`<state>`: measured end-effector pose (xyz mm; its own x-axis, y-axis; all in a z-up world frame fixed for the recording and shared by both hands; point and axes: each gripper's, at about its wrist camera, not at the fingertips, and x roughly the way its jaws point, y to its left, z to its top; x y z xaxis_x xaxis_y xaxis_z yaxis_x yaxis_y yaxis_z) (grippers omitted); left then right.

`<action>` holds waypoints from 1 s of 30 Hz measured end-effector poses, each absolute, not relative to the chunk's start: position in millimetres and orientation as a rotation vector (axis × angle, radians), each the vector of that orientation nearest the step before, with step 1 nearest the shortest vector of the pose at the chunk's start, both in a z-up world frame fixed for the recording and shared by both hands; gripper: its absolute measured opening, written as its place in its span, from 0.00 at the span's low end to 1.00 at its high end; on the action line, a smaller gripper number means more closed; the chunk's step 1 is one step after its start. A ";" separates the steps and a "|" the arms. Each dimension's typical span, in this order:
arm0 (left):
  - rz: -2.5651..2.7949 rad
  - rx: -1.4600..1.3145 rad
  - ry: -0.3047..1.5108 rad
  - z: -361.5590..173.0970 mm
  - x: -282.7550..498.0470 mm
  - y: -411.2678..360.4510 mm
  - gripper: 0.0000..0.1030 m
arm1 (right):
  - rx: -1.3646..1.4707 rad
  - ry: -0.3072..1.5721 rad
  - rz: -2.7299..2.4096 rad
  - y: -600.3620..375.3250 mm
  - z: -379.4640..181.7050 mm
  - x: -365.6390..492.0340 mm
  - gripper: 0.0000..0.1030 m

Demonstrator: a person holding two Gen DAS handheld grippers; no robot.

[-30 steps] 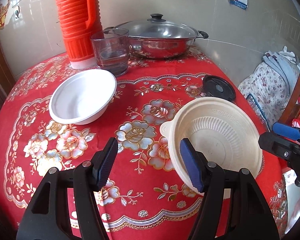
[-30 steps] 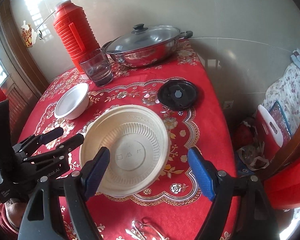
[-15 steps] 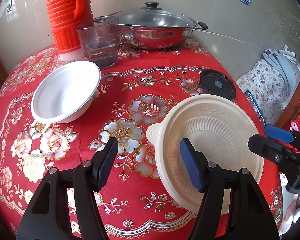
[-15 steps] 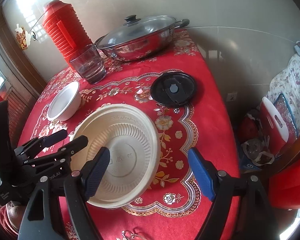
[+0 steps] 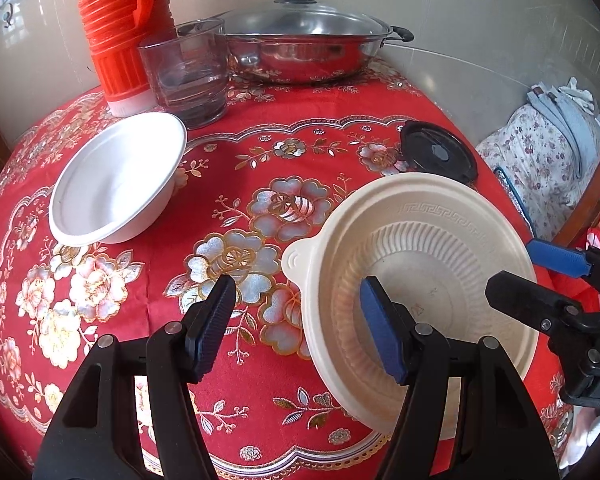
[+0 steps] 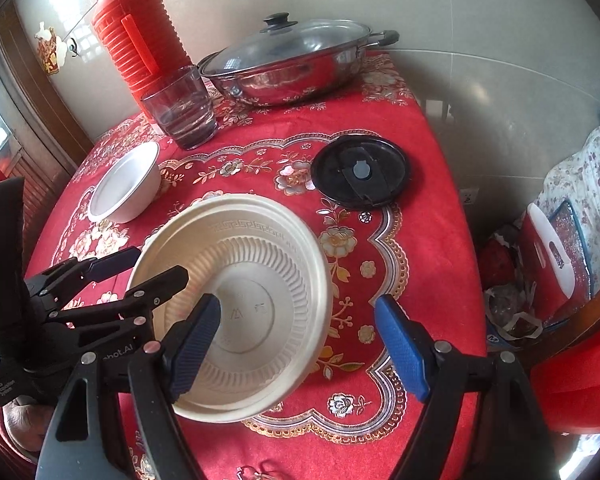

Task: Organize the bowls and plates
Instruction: 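Lift the beige bowl with the left tool toward the dish stack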

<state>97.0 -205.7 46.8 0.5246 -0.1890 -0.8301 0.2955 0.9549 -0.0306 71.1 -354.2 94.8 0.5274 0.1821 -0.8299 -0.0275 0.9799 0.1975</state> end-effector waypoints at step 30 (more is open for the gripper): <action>-0.311 0.175 0.987 36.2 98.3 -224.1 0.63 | 0.152 1.034 0.129 -353.8 85.3 68.5 0.42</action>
